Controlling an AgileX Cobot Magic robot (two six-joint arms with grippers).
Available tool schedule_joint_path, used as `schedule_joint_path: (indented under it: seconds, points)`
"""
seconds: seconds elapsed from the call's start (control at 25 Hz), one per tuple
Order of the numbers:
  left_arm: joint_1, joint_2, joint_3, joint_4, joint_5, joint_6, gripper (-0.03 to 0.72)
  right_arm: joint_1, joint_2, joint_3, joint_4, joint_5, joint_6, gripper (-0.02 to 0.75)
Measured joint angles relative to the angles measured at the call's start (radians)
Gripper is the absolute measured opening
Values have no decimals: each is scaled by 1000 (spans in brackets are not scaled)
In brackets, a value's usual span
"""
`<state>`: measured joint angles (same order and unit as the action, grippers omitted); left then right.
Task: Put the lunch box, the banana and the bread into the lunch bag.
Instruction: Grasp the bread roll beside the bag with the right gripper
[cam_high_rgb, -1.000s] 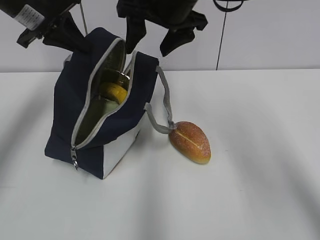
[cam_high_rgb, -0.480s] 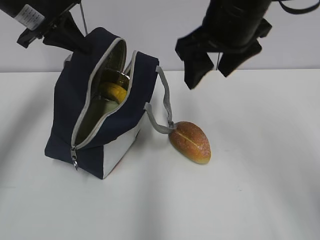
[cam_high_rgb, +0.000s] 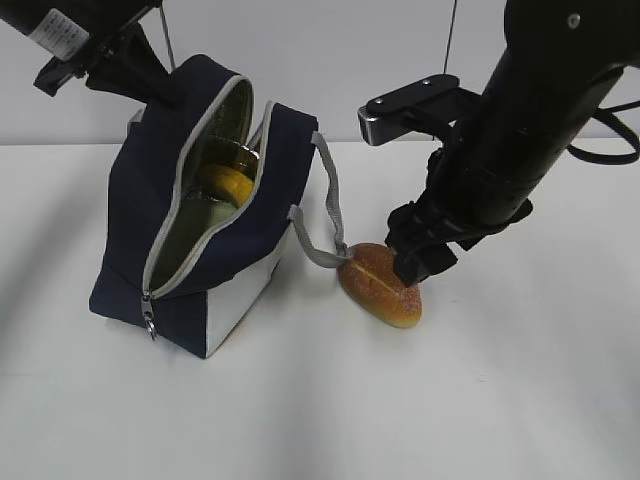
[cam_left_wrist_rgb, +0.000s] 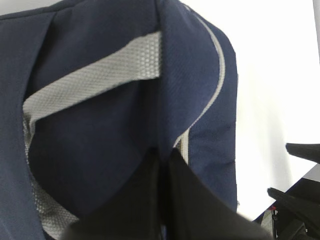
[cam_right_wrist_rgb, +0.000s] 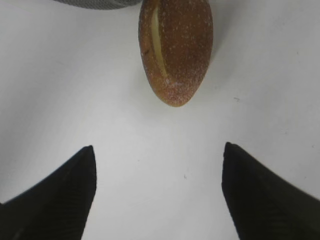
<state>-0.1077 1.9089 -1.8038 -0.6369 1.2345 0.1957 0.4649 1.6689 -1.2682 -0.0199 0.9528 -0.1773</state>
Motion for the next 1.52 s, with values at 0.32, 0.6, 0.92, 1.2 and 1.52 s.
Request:
schedule_joint_path:
  seconds: [0.32, 0.6, 0.92, 1.2, 1.52]
  points:
    - [0, 0, 0, 0, 0, 0, -1, 0, 52, 19, 0, -185, -62, 580]
    - [0, 0, 0, 0, 0, 0, -1, -21, 154, 19, 0, -263, -69, 586]
    - [0, 0, 0, 0, 0, 0, -1, -33, 254, 3, 6, -336, -94, 586]
    - [0, 0, 0, 0, 0, 0, -1, -33, 355, -83, 20, -342, -100, 586]
    - [0, 0, 0, 1, 0, 0, -1, -33, 404, -101, 27, -334, -100, 557]
